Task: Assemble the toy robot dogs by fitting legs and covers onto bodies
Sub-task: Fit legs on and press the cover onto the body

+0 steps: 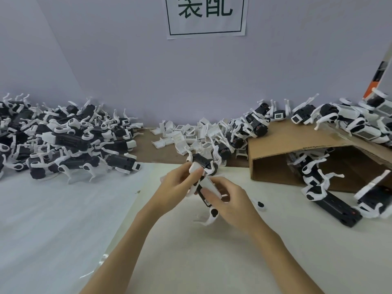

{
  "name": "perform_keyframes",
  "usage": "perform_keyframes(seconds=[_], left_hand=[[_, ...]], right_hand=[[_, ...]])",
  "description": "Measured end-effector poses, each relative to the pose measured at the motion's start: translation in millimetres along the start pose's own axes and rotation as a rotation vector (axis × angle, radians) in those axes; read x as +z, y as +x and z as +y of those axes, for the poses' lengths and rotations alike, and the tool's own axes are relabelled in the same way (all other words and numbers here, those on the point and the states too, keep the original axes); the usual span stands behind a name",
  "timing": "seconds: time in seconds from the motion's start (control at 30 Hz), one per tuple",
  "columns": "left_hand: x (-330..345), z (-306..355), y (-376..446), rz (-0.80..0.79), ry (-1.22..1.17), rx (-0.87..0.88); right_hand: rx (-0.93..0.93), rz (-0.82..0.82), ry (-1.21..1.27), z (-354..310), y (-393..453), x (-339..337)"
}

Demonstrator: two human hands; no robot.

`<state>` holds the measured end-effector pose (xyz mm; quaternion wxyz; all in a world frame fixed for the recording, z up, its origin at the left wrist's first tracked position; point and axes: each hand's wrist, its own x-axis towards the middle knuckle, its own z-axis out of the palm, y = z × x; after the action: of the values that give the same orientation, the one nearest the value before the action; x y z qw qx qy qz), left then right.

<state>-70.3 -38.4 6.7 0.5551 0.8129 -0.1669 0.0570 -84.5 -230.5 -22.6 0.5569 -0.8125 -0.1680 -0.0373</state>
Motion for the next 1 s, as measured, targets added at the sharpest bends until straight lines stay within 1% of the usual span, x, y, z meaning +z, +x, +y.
perform_keyframes(seconds=[0.07, 0.1, 0.13, 0.2, 0.27, 0.33, 0.37, 0.43, 0.5, 0.57, 0.63, 0.7, 0.83, 0.9, 0.93, 1.0], left_hand=[[0.6, -0.2, -1.0, -0.029, 0.003, -0.003], [2.7, 0.3, -1.6, -0.011, -0.001, -0.004], [6.3, 1.6, -1.6, 0.036, 0.012, -0.001], [14.4, 4.4, -2.1, 0.192, 0.106, 0.048], [18.1, 2.0, -2.5, 0.326, 0.289, 0.194], [17.9, 0.0, -4.3, 0.361, 0.450, 0.371], [17.2, -1.2, -4.8, 0.366, 0.478, 0.422], [16.1, -1.0, -5.7, 0.398, 0.450, 0.458], [17.5, -0.3, -6.4, 0.440, 0.425, 0.447], [21.1, -0.3, -6.6, 0.440, 0.407, 0.421], [24.5, -0.2, -5.8, 0.439, 0.396, 0.384], [27.5, 0.6, -6.2, 0.476, 0.436, 0.361], [32.8, 2.1, -6.1, 0.520, 0.499, 0.319], [32.1, 0.8, -2.0, 0.556, 0.528, 0.251], [30.5, -0.2, 0.2, 0.565, 0.508, 0.216], [25.2, -5.1, 1.5, 0.540, 0.402, 0.196]], right_hand=[[-0.062, 0.057, -0.077, -0.9, -1.9, 2.0], [-0.101, 0.080, -0.116, -1.6, -3.4, 4.5], [-0.135, 0.099, -0.153, -2.7, -4.8, 7.2], [-0.172, 0.125, -0.203, -6.6, -6.3, 12.1], [-0.173, 0.123, -0.203, -9.2, -6.6, 14.2], [-0.162, 0.081, -0.206, -11.1, -7.2, 14.6], [-0.160, 0.058, -0.229, -12.7, -7.5, 14.3], [-0.171, 0.021, -0.273, -17.2, -6.6, 13.2], [-0.176, -0.002, -0.265, -20.7, -5.3, 10.4], [-0.171, -0.004, -0.252, -21.5, -5.9, 7.9], [-0.150, 0.035, -0.242, -20.3, -7.4, 8.2], [-0.110, 0.076, -0.216, -19.5, -7.9, 8.9], [-0.080, 0.099, -0.227, -18.7, -7.8, 8.4], [-0.086, 0.161, -0.263, -20.0, -8.2, 8.4], [-0.092, 0.180, -0.280, -20.3, -8.0, 8.6], [-0.089, 0.152, -0.245, -20.2, -6.8, 8.4]])
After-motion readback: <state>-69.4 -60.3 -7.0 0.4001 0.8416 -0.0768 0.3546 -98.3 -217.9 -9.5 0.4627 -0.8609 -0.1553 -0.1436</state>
